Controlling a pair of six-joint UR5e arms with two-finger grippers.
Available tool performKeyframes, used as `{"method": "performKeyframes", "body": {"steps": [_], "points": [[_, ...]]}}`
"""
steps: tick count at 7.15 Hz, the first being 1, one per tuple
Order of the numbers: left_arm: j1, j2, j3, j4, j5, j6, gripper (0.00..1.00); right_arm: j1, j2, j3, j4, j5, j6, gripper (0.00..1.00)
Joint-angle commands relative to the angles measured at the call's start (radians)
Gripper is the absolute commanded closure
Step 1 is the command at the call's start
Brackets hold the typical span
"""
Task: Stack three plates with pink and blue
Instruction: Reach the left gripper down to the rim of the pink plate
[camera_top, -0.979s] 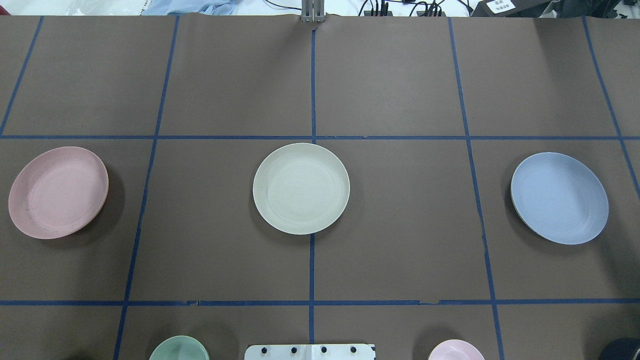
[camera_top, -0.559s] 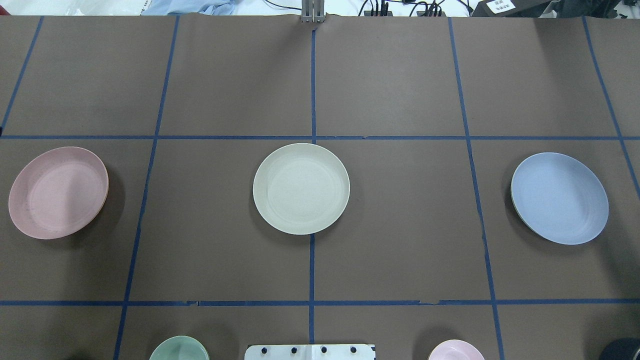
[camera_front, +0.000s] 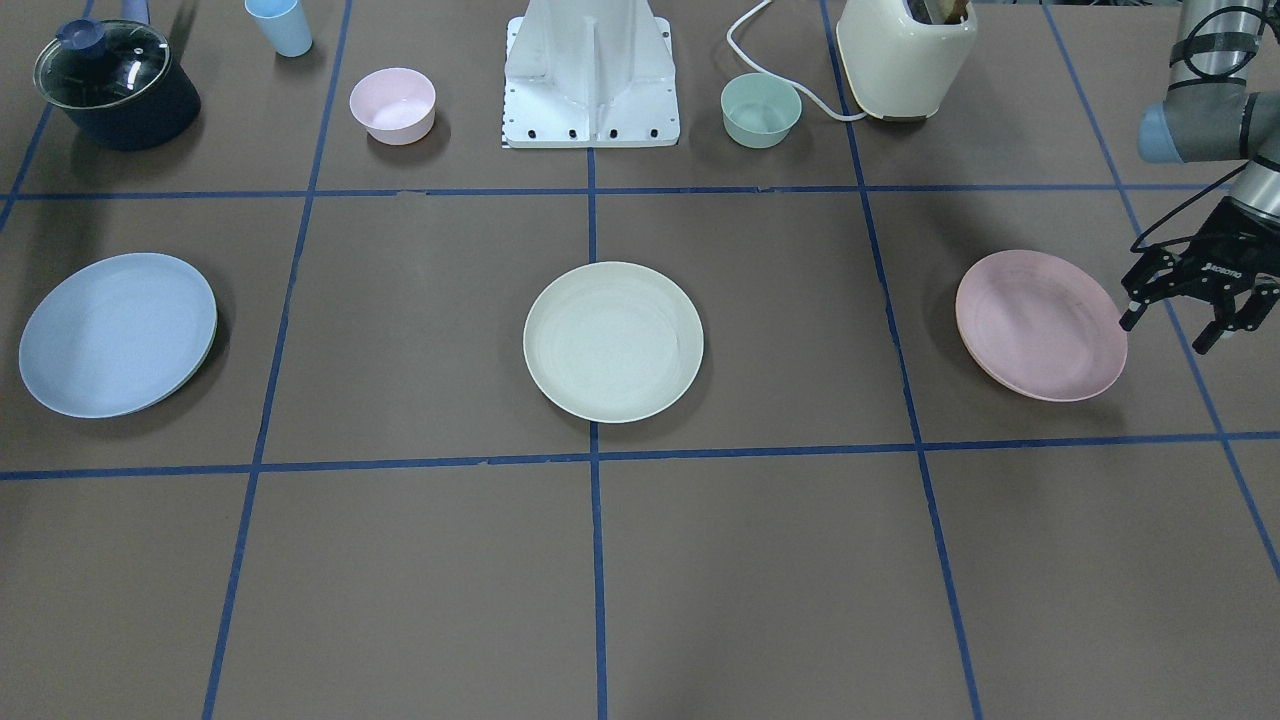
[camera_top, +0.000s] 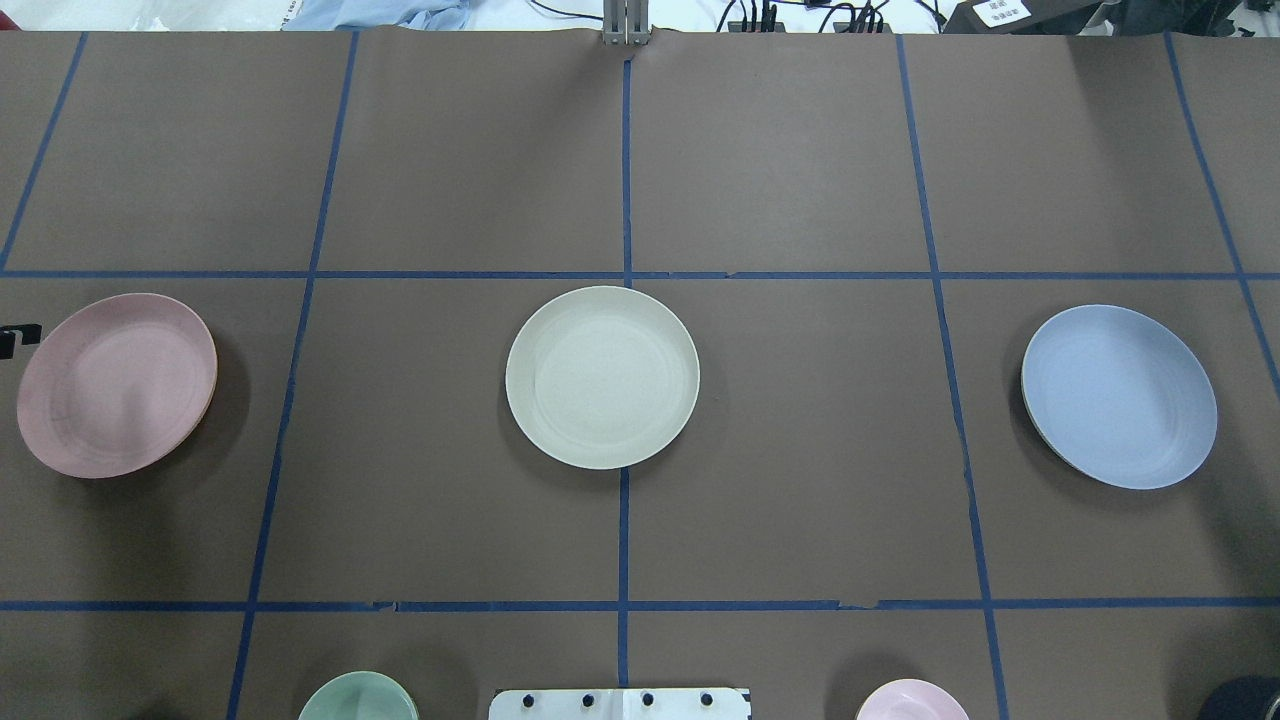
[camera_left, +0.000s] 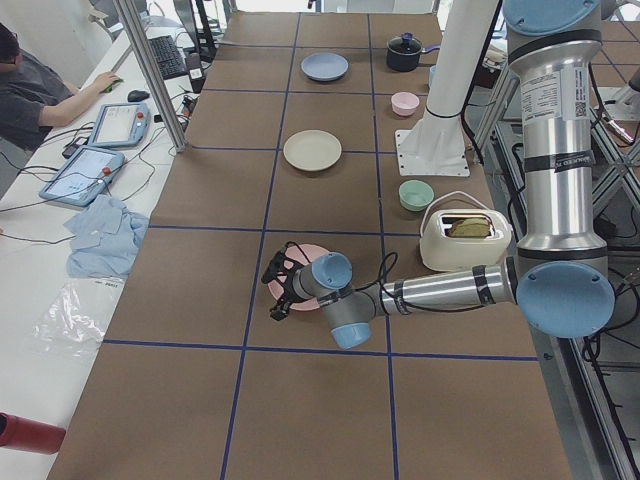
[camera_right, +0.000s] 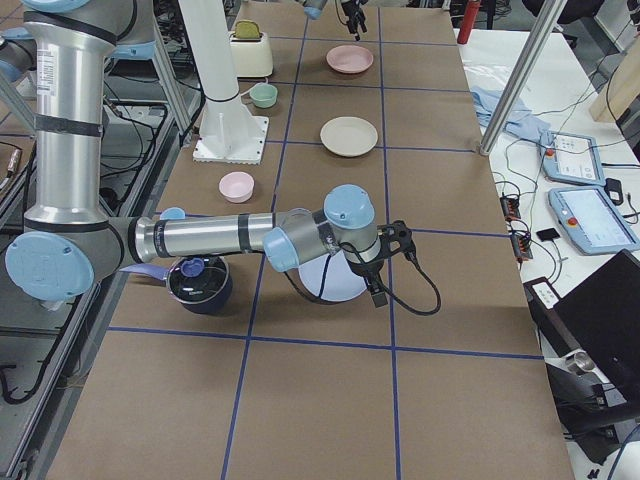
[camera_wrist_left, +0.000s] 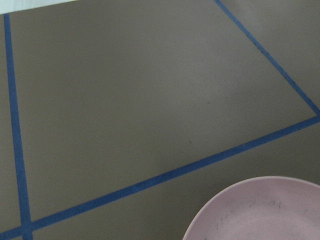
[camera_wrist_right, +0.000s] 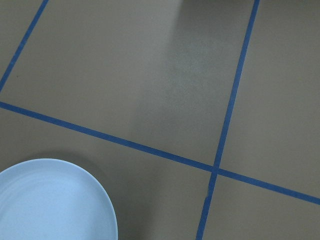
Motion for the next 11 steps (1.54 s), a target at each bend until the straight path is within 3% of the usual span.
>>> {"method": "performKeyframes", "body": {"steps": [1,2,3,4,5,7,9,10,11], "points": [[0.078,0.019,0.012,-0.003,0.038,-0.002,0.00,0.000,-0.006,0.001,0.000,0.000,-0.001,0.00],[0.104,0.019,0.013,-0.003,0.068,-0.001,0.02,0.000,-0.009,0.003,0.000,0.000,-0.001,0.00],[0.122,0.019,0.022,-0.003,0.075,-0.004,0.32,0.000,-0.009,0.003,0.000,0.000,-0.001,0.00],[0.124,0.019,0.023,-0.003,0.075,-0.002,0.89,0.000,-0.009,0.004,0.000,-0.002,-0.001,0.00],[0.123,0.019,0.020,-0.006,0.075,-0.001,1.00,0.000,-0.009,0.006,0.000,0.000,-0.001,0.00],[0.118,0.019,-0.019,-0.008,0.044,0.004,1.00,0.000,-0.009,0.010,0.000,-0.002,-0.002,0.00],[0.075,0.014,-0.111,0.000,-0.088,0.003,1.00,0.000,-0.009,0.012,0.000,0.000,-0.002,0.00],[0.010,-0.006,-0.141,0.033,-0.150,-0.002,1.00,0.000,-0.009,0.012,0.000,0.000,-0.002,0.00],[-0.003,-0.044,-0.230,0.170,-0.176,-0.008,1.00,0.000,-0.009,0.012,0.000,0.000,-0.002,0.00]]}}
